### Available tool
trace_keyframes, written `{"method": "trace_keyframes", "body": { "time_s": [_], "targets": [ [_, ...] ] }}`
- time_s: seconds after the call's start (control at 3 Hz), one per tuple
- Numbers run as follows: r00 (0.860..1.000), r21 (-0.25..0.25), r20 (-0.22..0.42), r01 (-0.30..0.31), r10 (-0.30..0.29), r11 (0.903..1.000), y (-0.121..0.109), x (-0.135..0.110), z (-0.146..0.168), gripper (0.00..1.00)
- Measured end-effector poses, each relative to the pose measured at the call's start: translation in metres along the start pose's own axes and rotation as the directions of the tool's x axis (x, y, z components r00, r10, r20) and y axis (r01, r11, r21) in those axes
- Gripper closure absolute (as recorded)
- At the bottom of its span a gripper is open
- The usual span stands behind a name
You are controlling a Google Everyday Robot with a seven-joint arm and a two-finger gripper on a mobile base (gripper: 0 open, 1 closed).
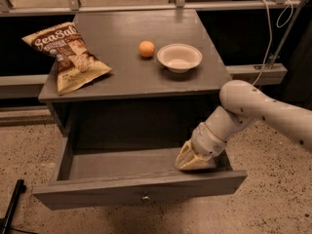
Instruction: Open top drawer
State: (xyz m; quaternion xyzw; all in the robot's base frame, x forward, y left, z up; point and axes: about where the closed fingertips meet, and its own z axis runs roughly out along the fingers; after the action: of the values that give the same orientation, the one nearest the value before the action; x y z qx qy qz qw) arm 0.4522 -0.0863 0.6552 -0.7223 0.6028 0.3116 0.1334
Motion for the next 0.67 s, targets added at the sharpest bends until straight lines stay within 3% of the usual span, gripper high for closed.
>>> {"method": "trace_keyframes", "body": {
  "time_s": [0.33,0.67],
  "targets": [
    [1.0,-0.038,-0.014,-0.016,0.016,0.9992,0.028,0.003,0.004,1.0],
    [1.0,-0.042,-0.021,-0.022,0.021,0.9989,0.042,0.004,0.001,1.0]
  ]
}}
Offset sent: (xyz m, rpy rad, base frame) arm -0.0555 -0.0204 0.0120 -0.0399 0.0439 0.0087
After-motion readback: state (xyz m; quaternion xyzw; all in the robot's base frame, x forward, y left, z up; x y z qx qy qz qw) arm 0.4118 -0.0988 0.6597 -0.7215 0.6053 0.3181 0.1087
